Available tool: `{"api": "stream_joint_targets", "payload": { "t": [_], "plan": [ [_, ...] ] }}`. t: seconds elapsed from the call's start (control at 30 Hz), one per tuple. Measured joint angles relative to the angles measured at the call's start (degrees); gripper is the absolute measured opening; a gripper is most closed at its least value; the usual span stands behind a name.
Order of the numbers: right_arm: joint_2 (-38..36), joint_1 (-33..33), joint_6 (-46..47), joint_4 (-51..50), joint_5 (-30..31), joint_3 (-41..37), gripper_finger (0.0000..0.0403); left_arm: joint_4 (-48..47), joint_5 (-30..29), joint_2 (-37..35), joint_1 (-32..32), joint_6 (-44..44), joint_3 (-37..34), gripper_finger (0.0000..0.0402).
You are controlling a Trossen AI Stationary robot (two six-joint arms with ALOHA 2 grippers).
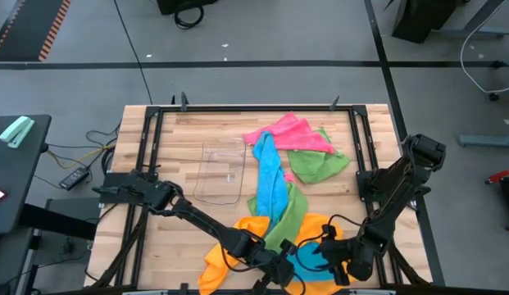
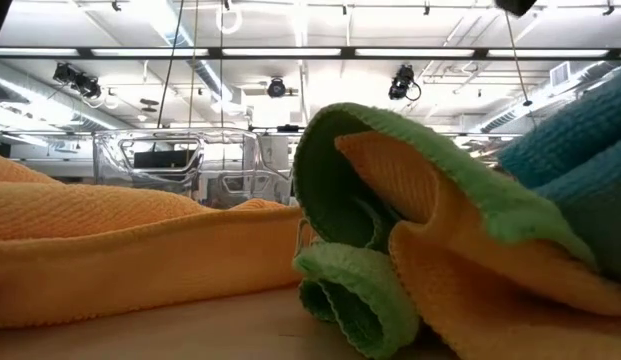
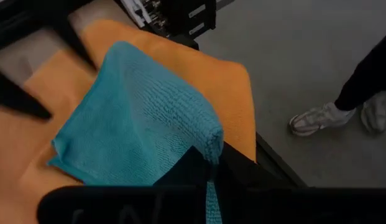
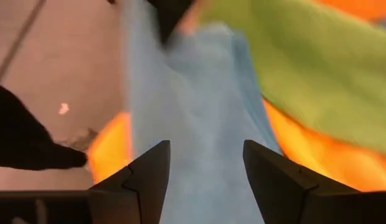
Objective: Fold microfiber towels
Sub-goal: Fold the left blue towel
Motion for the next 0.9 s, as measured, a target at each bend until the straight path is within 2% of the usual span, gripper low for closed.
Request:
{"api": "stream_joint_targets", "payload": {
  "t": [0.17,0.47,0.6,0.7,0.9],
  "plan": [
    [3.58,0.24,-3.14,-3.55,-0.12,9.07,0.0212,0.04,0.02,-0.01,0.52,-7.78,0.0,0.0016],
    [13.19,0.24,3.48,-13.95,1.27,19.25,0.0225,-0.14,0.07,-0.18,0.55,-15.41,1.38,0.003],
    [15.9,0.24,5.35,-14.6,2.4,21.41,0.0239,-0.49,0.47,-0.2,0.87,-18.09,2.31,0.0019],
    [16.76,0.24,7.39,-15.9,5.65,21.43,0.0239,-0.28,1.53,-0.24,1.05,-19.1,2.7,0.0016],
    [16.79,0.13,5.49,-16.39,6.93,20.81,0.02,-0.44,1.56,-0.24,0.99,-19.58,2.71,0.0038]
  ]
}}
